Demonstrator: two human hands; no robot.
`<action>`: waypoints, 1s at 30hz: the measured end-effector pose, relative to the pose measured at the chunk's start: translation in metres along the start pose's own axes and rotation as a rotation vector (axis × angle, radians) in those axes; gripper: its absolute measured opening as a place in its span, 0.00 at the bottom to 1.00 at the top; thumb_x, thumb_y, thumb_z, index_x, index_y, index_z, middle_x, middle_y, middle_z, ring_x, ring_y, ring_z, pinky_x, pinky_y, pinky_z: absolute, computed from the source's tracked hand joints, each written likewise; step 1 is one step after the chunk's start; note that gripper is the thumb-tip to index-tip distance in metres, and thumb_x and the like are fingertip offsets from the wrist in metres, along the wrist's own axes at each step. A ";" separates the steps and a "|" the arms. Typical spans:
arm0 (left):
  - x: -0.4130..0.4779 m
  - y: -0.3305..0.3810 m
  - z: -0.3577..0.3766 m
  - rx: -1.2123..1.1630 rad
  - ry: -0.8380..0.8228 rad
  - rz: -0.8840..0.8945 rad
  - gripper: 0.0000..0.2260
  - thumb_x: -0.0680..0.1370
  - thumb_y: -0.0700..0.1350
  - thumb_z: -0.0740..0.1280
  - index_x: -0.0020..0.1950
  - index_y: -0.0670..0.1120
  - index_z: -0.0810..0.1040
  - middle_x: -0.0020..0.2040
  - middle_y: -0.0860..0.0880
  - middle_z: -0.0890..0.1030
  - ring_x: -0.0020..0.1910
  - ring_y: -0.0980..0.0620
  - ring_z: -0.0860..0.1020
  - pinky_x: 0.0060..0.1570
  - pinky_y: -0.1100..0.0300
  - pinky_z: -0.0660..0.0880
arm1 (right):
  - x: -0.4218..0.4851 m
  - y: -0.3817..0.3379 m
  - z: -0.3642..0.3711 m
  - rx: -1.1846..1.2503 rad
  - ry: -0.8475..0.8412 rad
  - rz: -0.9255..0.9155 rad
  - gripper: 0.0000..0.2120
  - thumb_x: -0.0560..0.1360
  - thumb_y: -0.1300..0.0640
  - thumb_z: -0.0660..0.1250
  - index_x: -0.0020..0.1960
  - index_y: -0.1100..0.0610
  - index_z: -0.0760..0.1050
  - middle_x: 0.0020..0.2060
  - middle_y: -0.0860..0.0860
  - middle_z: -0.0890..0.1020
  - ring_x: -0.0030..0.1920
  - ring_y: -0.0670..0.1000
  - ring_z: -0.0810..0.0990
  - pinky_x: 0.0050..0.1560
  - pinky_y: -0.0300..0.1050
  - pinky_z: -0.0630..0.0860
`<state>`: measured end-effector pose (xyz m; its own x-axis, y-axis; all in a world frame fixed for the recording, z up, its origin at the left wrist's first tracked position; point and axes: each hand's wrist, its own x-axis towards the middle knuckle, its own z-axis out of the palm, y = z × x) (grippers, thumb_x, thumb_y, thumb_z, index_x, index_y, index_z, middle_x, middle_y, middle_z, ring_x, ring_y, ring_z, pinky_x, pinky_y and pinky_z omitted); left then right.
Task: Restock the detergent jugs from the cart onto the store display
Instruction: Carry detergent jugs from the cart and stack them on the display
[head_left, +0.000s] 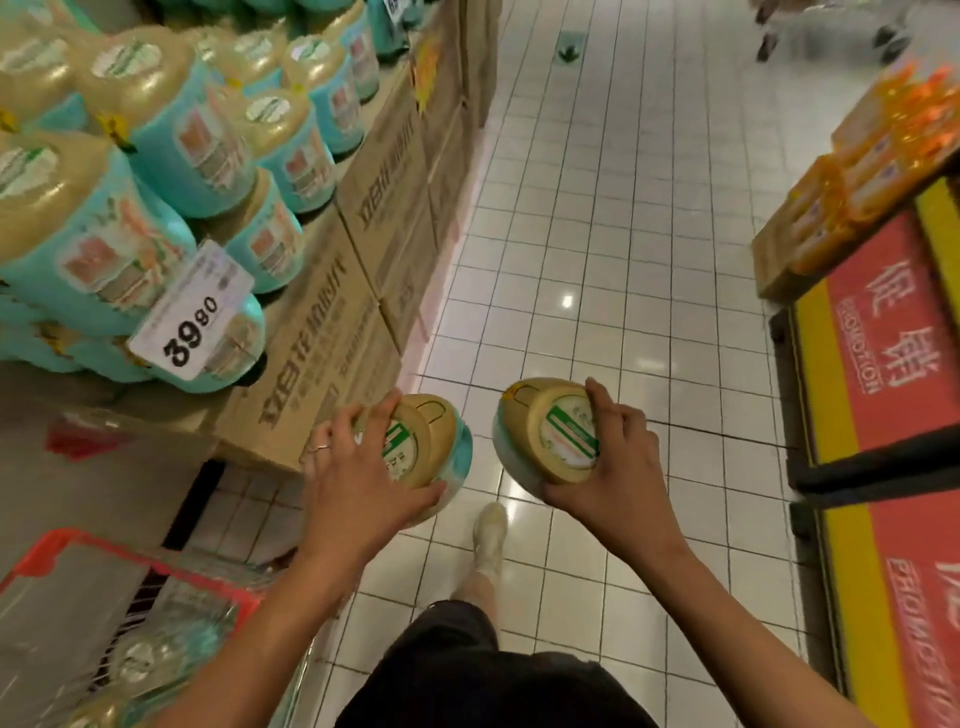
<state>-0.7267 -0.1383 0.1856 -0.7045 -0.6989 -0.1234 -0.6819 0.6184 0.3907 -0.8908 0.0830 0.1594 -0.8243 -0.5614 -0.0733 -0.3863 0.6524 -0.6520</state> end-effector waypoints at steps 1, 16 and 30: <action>0.019 0.009 0.002 -0.012 -0.010 0.011 0.51 0.62 0.68 0.78 0.79 0.63 0.56 0.73 0.48 0.63 0.72 0.40 0.63 0.69 0.37 0.69 | 0.017 0.004 -0.005 0.005 0.004 0.008 0.60 0.62 0.36 0.82 0.83 0.39 0.50 0.70 0.49 0.66 0.66 0.52 0.68 0.63 0.53 0.75; 0.293 0.150 0.018 0.020 -0.078 0.089 0.53 0.57 0.78 0.63 0.81 0.62 0.58 0.72 0.48 0.66 0.67 0.42 0.68 0.66 0.40 0.72 | 0.293 0.072 -0.105 0.070 -0.005 0.130 0.60 0.56 0.33 0.78 0.82 0.37 0.51 0.70 0.48 0.66 0.67 0.52 0.67 0.65 0.54 0.74; 0.444 0.231 0.017 -0.133 0.158 -0.253 0.54 0.56 0.73 0.73 0.80 0.65 0.58 0.69 0.53 0.64 0.66 0.48 0.63 0.64 0.41 0.71 | 0.612 0.071 -0.163 -0.052 -0.364 -0.203 0.62 0.57 0.38 0.82 0.82 0.37 0.51 0.67 0.46 0.65 0.68 0.53 0.66 0.66 0.53 0.73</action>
<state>-1.2008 -0.2998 0.2060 -0.4694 -0.8781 -0.0927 -0.7926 0.3728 0.4824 -1.4896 -0.1313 0.1913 -0.5326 -0.8185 -0.2153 -0.5537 0.5293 -0.6428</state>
